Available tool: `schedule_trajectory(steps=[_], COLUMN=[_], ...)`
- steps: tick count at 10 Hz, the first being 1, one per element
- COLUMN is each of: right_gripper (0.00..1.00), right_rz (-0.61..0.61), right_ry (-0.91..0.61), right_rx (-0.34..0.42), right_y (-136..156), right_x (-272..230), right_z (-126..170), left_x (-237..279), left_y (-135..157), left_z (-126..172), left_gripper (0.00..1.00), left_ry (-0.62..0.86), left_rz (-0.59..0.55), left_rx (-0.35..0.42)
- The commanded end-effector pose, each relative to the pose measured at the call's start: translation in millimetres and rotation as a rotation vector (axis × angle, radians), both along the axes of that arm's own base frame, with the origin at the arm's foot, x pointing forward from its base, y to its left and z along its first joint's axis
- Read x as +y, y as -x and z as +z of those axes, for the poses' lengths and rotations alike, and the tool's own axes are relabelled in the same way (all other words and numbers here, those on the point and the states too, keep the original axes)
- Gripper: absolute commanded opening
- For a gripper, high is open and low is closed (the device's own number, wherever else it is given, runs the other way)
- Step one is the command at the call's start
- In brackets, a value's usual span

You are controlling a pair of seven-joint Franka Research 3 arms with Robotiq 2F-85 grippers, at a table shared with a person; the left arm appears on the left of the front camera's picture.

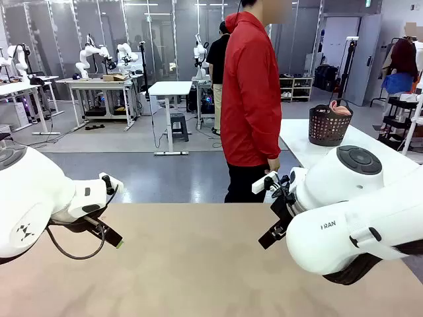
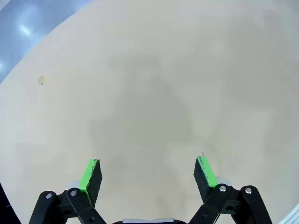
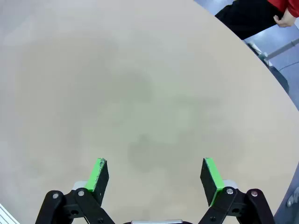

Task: Fold the towel.
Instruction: Grab the top end of the 100 cm Hotel Towel extended by the human.

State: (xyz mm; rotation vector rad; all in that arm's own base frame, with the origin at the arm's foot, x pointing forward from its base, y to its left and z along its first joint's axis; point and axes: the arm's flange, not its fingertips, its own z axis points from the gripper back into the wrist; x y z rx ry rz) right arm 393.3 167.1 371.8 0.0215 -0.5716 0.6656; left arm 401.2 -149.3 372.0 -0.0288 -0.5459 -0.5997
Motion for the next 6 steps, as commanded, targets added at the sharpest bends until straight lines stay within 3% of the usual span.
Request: schedule_trajectory(steps=[1, 6], right_gripper=[1.00, 1.00], right_rz=[0.000, 0.000], right_ry=[0.000, 0.000], right_rx=[0.000, 0.000], right_y=[0.0, 0.0], right_x=[0.0, 0.0], right_z=[0.0, 0.0], left_x=[-0.2, -0.2], left_y=[0.1, 0.1], left_z=[0.0, 0.0], left_gripper=[1.00, 1.00], left_ry=[0.000, 0.000], left_rz=[0.000, 0.000], left_rx=[0.000, 0.000])
